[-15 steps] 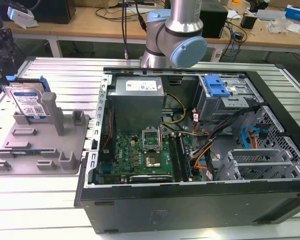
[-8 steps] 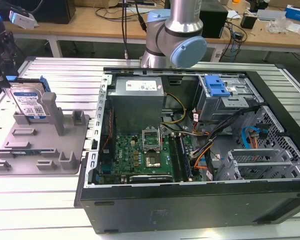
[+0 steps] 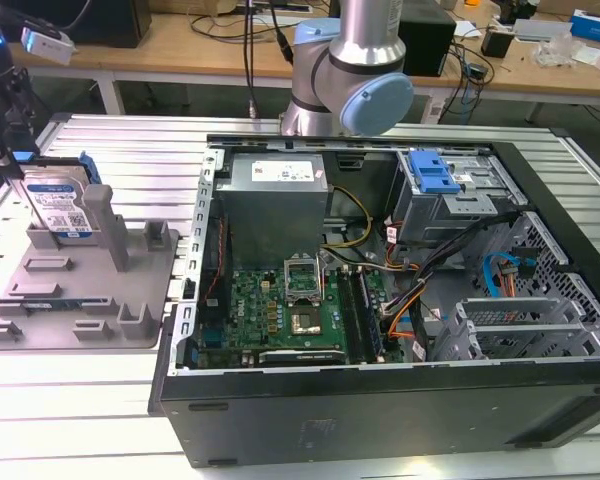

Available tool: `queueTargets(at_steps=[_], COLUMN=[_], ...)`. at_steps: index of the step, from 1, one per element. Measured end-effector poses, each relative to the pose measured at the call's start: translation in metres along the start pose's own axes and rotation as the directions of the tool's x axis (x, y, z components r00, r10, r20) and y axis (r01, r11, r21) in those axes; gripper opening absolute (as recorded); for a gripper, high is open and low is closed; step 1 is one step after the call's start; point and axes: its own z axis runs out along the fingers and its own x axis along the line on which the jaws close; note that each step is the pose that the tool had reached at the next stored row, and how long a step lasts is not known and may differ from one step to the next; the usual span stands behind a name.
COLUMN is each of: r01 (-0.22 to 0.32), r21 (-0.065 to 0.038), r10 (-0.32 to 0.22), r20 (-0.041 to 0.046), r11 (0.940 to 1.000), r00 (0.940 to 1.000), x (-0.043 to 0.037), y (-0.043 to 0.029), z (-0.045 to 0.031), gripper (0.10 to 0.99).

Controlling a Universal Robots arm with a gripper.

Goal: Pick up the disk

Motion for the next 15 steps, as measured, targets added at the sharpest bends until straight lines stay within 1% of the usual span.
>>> queueTargets(at_steps=[7, 15], r01=[0.006, 0.007], r21=[0.003, 0.009], r10=[-0.006, -0.007], r20=[-0.0021, -0.0022], r11=[1.0, 0.9999], r00=[1.0, 1.0], x=[-0.0011, -0.0012], y=[0.0006, 0.0012], z=[0.005, 0.0134], gripper=[0.541, 0.541])
